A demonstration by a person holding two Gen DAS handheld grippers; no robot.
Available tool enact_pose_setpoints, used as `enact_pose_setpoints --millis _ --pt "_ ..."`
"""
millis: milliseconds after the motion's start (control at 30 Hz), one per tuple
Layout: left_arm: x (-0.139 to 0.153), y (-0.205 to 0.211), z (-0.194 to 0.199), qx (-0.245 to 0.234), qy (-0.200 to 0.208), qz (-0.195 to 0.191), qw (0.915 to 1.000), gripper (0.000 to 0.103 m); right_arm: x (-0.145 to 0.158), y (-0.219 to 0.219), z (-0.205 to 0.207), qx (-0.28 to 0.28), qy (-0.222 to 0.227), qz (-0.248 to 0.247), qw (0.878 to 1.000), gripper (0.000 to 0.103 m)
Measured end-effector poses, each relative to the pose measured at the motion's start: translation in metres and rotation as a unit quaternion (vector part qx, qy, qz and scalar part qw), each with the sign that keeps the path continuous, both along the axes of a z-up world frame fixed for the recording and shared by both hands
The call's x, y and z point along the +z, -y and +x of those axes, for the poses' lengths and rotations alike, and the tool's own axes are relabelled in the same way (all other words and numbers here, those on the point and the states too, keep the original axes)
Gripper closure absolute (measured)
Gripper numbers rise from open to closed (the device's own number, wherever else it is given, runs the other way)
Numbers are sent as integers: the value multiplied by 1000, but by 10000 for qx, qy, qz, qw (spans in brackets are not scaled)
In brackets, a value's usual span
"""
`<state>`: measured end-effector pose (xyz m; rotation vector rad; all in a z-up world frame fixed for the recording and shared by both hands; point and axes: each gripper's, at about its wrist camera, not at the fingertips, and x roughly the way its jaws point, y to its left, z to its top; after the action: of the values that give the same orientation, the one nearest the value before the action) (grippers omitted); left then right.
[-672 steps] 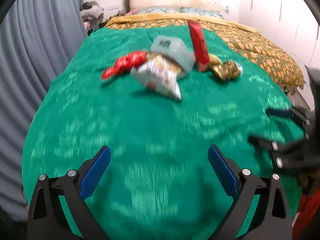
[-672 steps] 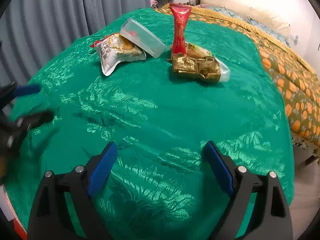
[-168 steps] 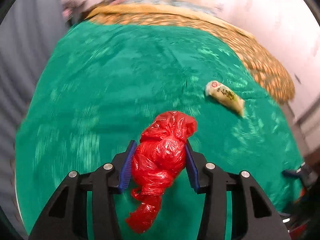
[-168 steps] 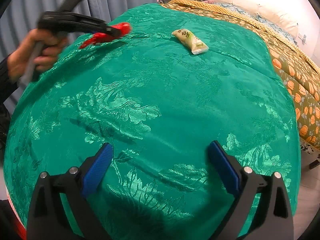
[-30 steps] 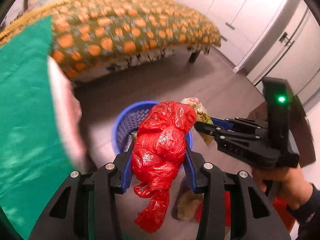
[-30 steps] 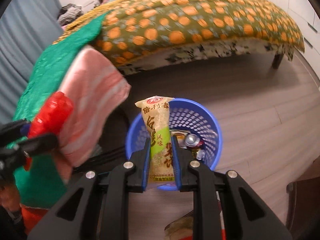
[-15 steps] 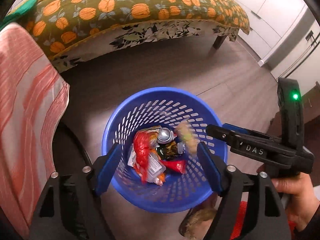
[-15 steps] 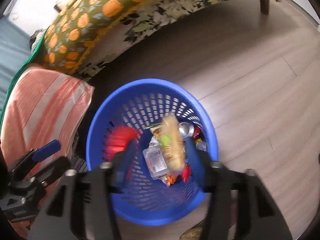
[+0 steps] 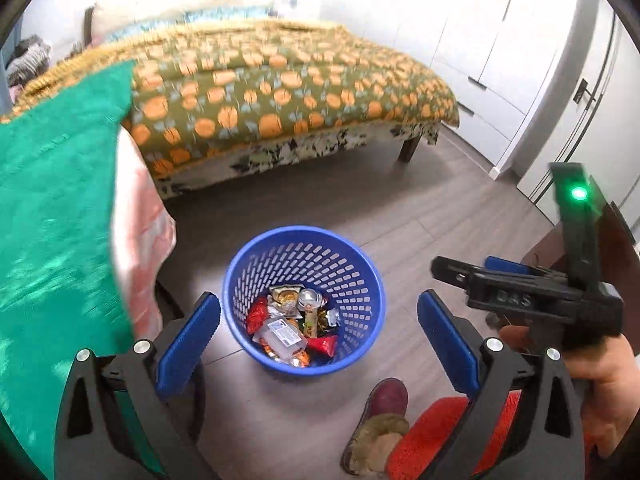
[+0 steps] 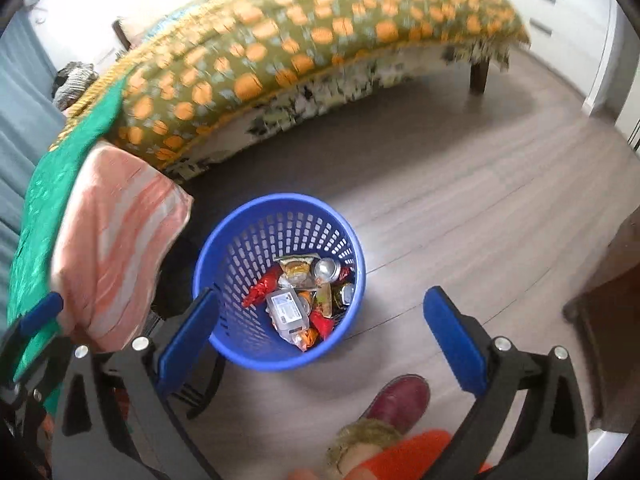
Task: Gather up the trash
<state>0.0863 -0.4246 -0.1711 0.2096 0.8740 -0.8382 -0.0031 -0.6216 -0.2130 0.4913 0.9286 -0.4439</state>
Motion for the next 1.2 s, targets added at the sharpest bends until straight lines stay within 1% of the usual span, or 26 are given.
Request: enact_pose_setpoints --millis 67,133,167,233,333,367,400,500,633,733,867,1200 --pt "7 -7 -12 -68 110 105 9999 5 20 -20 -21 -72 232 -311 9992 4" --pt "12 -14 -22 -10 225 221 9995 5 32 -35 -34 -165 387 -458 9981 4" --pt "13 -20 -26 23 294 214 9993 5 39 -43 -42 -211 452 -525 9974 4" --pt "17 -28 -34 43 400 215 9990 5 48 -58 -50 -193 454 -666 9966 4" --pt "20 -36 -42 252 589 541 9965 5 57 -79 -56 -94 270 -977 9948 4" --pt "21 -38 -44 258 599 571 9962 5 61 -85 -59 -30 240 -1047 9942 4" --pt "21 -40 -45 261 589 552 9964 5 62 -89 -61 4 233 -1053 9942 4" --pt "22 -52 -47 234 378 397 9982 5 65 -97 -70 74 186 -1023 9946 4" --pt "22 -63 -48 370 388 497 9973 5 63 -102 -74 145 100 -893 9958 5" --pt "19 -64 -44 419 290 605 9969 5 64 -105 -76 187 96 -817 9964 5" --pt "15 -65 -42 469 195 640 9967 5 67 -112 -76 281 115 -791 9964 5" --pt "18 -59 -49 419 304 738 9959 5 64 -113 -77 326 58 -770 9965 5"
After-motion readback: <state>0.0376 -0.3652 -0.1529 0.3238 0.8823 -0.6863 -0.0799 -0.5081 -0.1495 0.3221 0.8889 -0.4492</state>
